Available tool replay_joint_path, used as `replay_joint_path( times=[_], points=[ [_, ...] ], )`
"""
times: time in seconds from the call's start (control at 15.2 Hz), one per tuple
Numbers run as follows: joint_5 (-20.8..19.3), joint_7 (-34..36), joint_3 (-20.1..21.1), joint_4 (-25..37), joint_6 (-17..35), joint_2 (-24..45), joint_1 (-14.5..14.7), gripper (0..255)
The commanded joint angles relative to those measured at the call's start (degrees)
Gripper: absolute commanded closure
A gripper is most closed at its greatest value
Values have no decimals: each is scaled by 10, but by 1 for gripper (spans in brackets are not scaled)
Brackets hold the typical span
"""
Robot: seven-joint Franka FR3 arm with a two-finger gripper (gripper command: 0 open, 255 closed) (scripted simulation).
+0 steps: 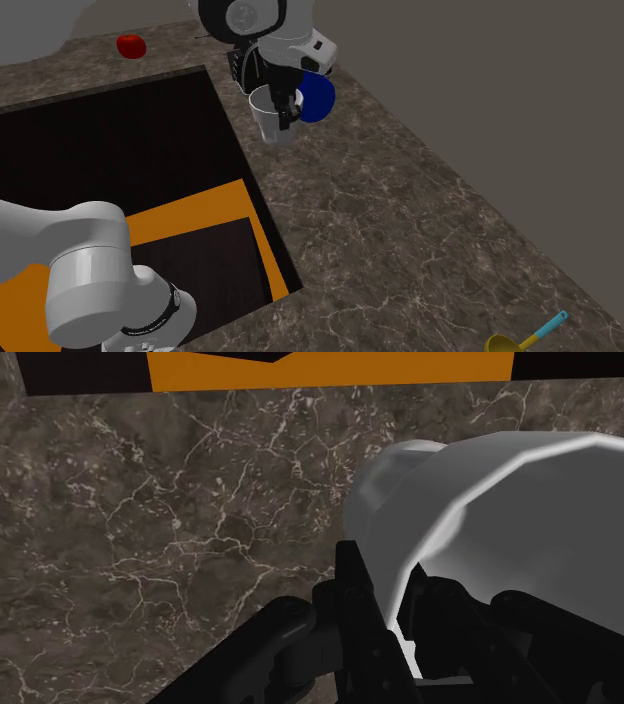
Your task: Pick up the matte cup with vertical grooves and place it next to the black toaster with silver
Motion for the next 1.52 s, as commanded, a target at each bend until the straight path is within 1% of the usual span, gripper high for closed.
replay_joint_path(
  times=[0.0,0.86,1.19,1.45],
  points=[
    [-1,3,-1,16,-15,0,0,255],
    [-7,19,-6,126,-107,18,-2,255],
    [6,90,46,152,-91,44,20,255],
    [9,149,89,184,-78,77,36,255]
  ],
)
